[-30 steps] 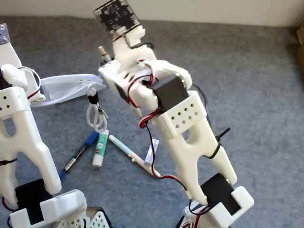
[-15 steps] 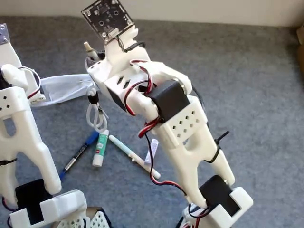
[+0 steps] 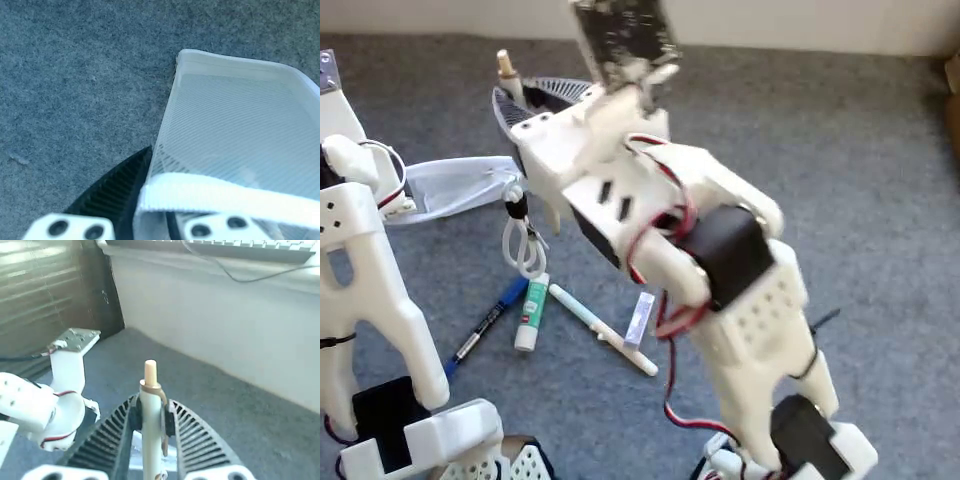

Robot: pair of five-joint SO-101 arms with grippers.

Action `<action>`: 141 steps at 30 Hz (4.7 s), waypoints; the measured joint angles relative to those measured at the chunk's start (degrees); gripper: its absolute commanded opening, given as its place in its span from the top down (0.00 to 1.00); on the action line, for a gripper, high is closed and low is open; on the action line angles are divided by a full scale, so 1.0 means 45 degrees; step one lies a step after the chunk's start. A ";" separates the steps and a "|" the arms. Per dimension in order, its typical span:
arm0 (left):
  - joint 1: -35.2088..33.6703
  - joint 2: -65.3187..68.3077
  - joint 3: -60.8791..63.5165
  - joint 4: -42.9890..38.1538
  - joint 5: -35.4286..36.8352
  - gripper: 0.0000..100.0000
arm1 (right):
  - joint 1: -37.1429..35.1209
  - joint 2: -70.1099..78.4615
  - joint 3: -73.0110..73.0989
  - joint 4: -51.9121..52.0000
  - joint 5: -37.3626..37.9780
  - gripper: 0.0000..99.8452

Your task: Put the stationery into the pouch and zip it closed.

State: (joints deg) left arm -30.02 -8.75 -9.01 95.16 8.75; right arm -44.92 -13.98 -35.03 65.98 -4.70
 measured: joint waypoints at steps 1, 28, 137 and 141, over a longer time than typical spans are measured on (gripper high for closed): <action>0.0000 0.0000 0.0000 0.0000 0.0000 0.99 | 0.0000 -0.0156 0.0000 -0.0098 -0.0020 0.99; 0.0000 0.0000 0.0000 0.0000 0.0000 0.99 | -0.0313 -0.1504 0.7209 -0.8987 -0.2051 1.00; -0.0156 -0.0117 0.0469 -0.0371 0.0039 0.99 | 0.0918 -0.3009 0.7424 -0.2852 0.0391 0.83; -0.0156 -0.0117 0.0469 -0.0371 0.0039 0.99 | 0.1602 -0.3009 0.7424 -0.1993 -0.0567 0.83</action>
State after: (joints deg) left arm -30.73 -9.27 -6.90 93.49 8.92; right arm -37.71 -27.52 -1.63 57.01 -7.25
